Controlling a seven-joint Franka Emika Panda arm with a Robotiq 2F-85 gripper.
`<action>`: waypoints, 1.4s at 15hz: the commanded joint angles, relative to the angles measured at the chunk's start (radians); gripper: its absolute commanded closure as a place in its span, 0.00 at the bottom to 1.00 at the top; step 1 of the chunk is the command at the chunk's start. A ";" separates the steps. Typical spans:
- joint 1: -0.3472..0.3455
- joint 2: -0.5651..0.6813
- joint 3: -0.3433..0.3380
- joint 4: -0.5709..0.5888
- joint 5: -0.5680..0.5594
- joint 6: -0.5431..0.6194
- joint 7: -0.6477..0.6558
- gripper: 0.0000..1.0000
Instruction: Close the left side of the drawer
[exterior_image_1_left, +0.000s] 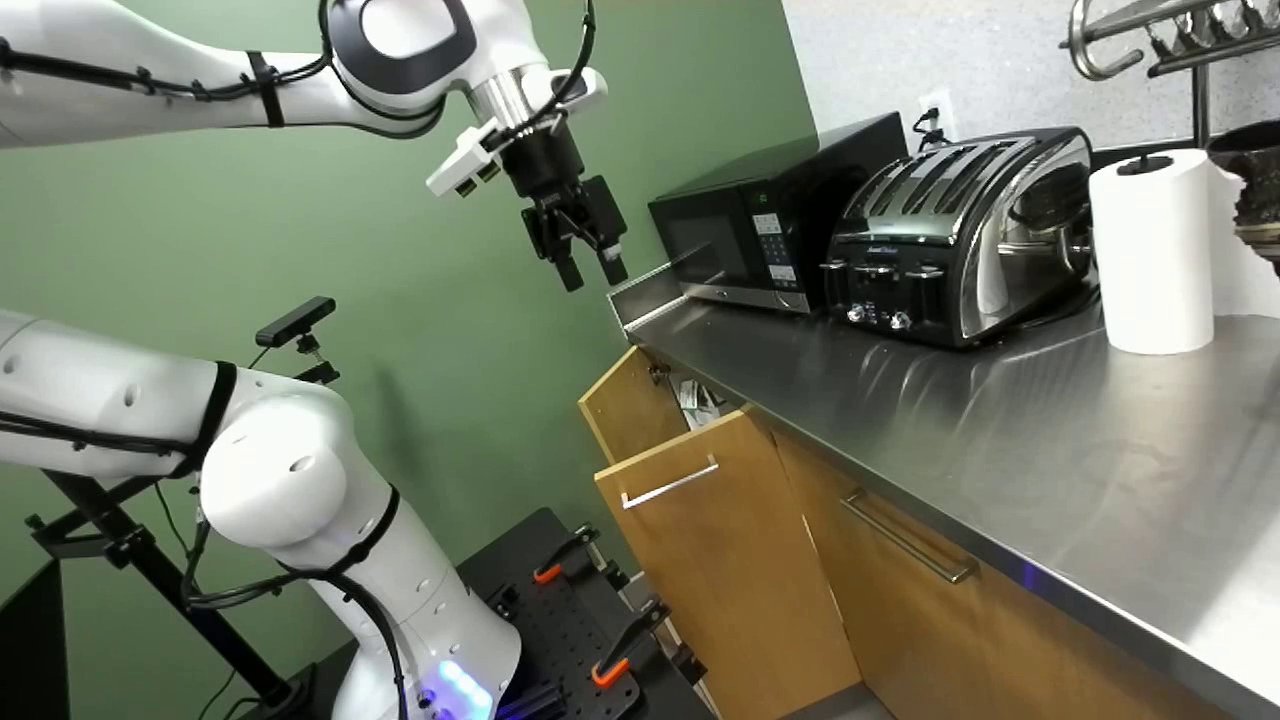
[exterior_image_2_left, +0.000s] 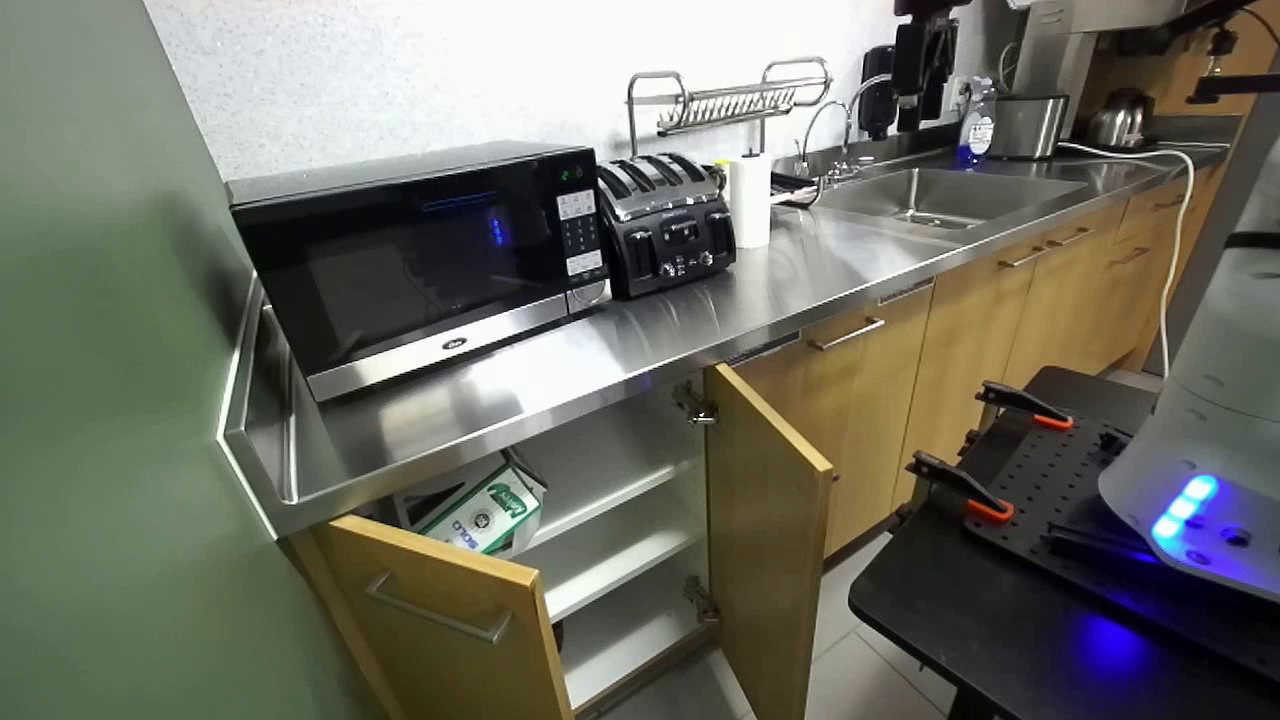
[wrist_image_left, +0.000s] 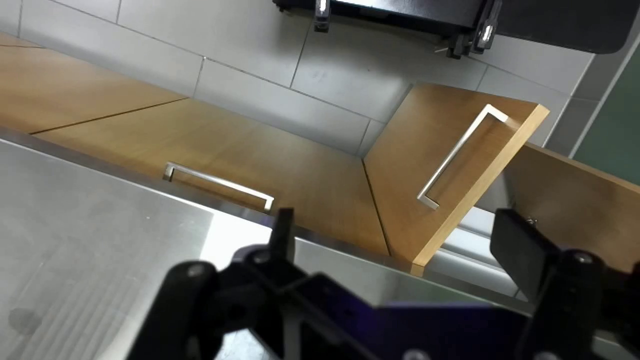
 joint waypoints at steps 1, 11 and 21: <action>-0.001 0.001 0.001 0.002 0.001 -0.002 0.000 0.00; -0.001 0.001 0.001 0.002 0.001 -0.002 0.000 0.00; 0.364 0.096 0.312 -0.122 0.201 0.269 -0.006 0.00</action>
